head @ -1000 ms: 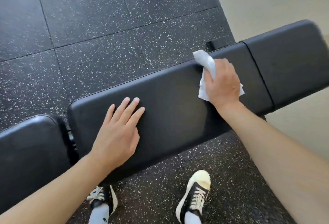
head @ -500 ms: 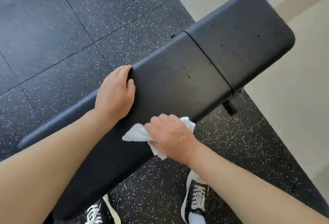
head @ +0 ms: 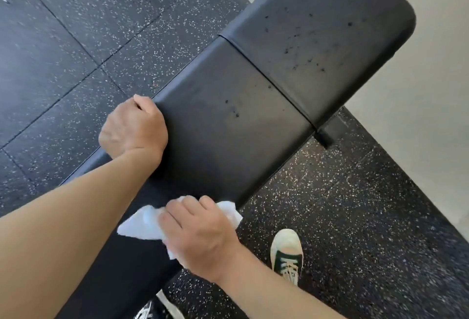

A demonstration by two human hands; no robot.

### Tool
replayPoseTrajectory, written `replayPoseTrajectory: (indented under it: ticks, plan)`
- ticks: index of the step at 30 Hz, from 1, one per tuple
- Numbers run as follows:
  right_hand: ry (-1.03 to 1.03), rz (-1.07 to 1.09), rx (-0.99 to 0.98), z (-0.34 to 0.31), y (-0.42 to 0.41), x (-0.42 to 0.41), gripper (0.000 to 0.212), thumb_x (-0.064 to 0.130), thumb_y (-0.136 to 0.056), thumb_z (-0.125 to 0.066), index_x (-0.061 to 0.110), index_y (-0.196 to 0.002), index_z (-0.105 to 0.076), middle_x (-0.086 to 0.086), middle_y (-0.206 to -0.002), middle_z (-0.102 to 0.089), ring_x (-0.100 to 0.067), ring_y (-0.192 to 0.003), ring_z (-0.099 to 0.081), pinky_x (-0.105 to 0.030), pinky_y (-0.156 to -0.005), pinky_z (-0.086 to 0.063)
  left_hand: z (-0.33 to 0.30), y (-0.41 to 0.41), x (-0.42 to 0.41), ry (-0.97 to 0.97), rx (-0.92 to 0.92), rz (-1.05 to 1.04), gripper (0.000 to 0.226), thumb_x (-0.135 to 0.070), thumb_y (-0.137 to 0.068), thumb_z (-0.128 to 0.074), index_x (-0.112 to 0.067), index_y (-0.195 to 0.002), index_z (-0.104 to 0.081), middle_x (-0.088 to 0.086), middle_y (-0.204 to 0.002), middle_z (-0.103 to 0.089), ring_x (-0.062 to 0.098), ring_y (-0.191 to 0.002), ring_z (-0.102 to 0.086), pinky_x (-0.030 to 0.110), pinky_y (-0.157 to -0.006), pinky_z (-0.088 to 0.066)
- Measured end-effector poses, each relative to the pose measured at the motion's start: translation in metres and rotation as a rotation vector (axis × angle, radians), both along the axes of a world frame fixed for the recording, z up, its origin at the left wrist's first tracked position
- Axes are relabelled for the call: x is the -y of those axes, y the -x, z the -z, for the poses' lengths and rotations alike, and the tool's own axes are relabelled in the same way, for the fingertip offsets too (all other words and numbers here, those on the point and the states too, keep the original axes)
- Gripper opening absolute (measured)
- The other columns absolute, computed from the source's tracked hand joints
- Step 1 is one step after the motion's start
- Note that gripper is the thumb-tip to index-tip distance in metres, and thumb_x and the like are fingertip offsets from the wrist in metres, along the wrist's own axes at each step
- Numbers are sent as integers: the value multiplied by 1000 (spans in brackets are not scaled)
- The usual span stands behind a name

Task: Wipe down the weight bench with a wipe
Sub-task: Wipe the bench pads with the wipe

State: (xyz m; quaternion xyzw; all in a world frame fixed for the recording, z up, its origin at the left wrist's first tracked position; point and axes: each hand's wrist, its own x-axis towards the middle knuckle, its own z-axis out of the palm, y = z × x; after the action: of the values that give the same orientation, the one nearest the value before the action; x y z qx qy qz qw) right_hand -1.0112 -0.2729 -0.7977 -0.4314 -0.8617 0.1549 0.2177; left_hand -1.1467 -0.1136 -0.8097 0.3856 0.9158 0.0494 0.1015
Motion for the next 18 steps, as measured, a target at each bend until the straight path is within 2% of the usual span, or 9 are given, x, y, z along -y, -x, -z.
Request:
replayPoseTrajectory:
  ticks: [2, 4, 7, 9, 11, 12, 14, 16, 18]
  plan:
    - [-26, -103, -34, 4, -13, -11, 8, 7, -89, -56, 14, -88, -53, -3, -81, -52, -24, -70, -40, -38, -59, -31, 2, 1, -1, 5, -14, 8, 55, -40, -102, -23, -9, -83, -65, 24, -90, -67, 44, -84, -57, 42, -73, -33]
    - [-57, -95, 34, 7, -49, -40, 7, 13, -86, -59, 16, -90, -54, -3, -80, -49, -24, -68, -43, -39, -61, -28, 4, 1, -1, 12, -16, 6, 49, -40, -102, -22, -13, -69, -47, 12, -70, -52, 36, -75, -45, 42, -72, -31]
    - [-81, 241, 53, 14, -109, -95, 14, 26, -93, -59, 12, -95, -63, -3, -81, -53, -26, -70, -44, -42, -64, -34, 5, 2, -1, 43, -25, 13, 47, -39, -101, -21, -19, -61, -36, 0, -59, -31, 32, -70, -41, 42, -70, -29]
    - [-32, 451, 32, 13, -122, -112, 16, 25, -95, -59, 11, -92, -66, -2, -80, -52, -24, -70, -40, -43, -64, -35, 4, 2, -1, 59, -30, 16, 45, -37, -99, -20, -19, -62, -37, 1, -59, -31, 32, -68, -40, 41, -69, -30]
    - [29, 568, 28, 10, -105, -109, 12, 23, -90, -63, 12, -94, -63, 0, -82, -50, -22, -72, -37, -41, -63, -33, 2, 1, -1, 65, -17, 15, 43, -34, -98, -20, -18, -63, -39, 1, -59, -33, 33, -67, -41, 41, -68, -30]
    - [58, 575, 32, 7, -89, -103, 13, 25, -89, -63, 14, -95, -60, 1, -84, -48, -21, -73, -35, -40, -63, -31, 1, 0, -2, 71, -11, 14, 42, -33, -99, -21, -18, -64, -39, 1, -60, -33, 33, -67, -42, 40, -68, -30]
    - [95, 453, 36, 4, -52, -93, 13, 27, -89, -61, 16, -95, -57, 2, -84, -44, -21, -73, -33, -37, -64, -27, -1, 0, -2, 81, 1, 7, 42, -35, -99, -21, -19, -64, -39, 1, -59, -33, 34, -68, -43, 40, -68, -31]
    - [63, 303, 47, 2, -19, -91, 8, 24, -93, -56, 17, -89, -55, 1, -81, -41, -22, -72, -33, -37, -63, -26, -2, -1, -4, 83, 5, -8, 43, -38, -95, -17, -18, -63, -39, 3, -59, -35, 35, -68, -45, 40, -67, -32]
    - [22, 262, 45, 2, 1, -96, 16, 25, -97, -50, 17, -84, -55, 1, -78, -41, -22, -69, -33, -37, -61, -29, -1, -2, -5, 81, 1, -18, 45, -39, -93, -15, -17, -63, -40, 3, -58, -37, 35, -67, -47, 40, -66, -32]
